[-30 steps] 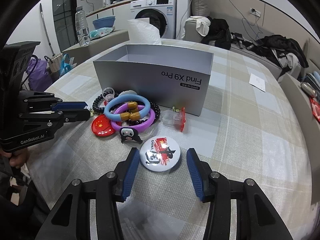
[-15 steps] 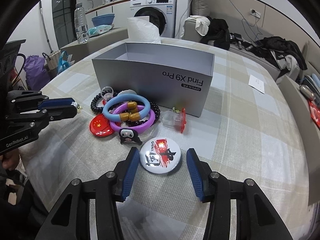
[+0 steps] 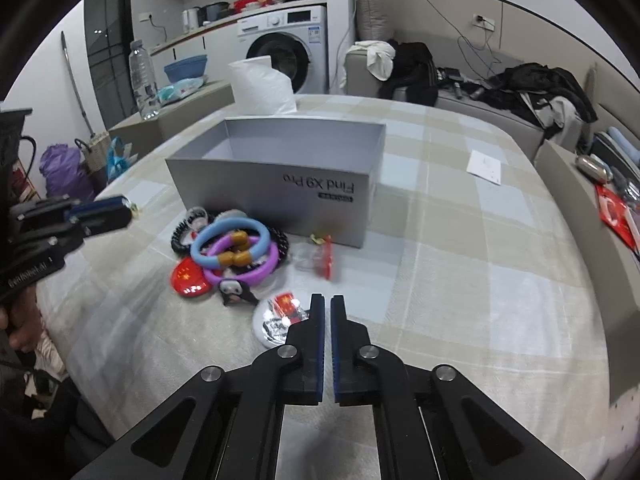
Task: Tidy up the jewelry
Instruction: 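Lift and carry the charm and badge over the grey box with both tools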
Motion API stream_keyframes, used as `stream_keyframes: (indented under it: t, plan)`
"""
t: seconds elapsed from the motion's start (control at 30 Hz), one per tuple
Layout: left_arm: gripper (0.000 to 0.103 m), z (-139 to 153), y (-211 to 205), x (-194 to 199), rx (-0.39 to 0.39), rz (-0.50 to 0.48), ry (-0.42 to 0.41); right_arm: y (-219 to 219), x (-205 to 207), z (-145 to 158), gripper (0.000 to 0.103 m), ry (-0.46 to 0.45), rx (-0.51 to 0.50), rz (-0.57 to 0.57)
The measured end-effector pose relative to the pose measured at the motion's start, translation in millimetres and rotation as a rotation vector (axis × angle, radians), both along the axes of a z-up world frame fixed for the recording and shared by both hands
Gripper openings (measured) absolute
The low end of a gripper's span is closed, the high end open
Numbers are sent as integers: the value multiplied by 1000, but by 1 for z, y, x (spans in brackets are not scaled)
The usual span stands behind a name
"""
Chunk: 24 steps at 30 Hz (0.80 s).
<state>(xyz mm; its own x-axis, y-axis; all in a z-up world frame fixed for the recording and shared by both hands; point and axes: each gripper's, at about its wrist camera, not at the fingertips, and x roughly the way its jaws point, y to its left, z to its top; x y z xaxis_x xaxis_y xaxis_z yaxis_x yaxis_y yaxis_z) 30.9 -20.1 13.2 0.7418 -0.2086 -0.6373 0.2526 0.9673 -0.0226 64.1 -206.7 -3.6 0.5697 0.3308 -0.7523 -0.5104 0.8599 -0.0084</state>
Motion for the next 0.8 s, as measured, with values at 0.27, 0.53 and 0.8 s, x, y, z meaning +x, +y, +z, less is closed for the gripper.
stream_keyframes:
  t: [0.27,0.53,0.8]
  plan:
    - [8,1,0,-1,-2,7,-3,14,-9,-6,43,16,-8,70]
    - [8,0,3,1,-12,16,2,31,-2,-18,43,24,-85,77]
    - [8,3,3,2,-27,16,-7,21,-7,-17,37,24,-52,85]
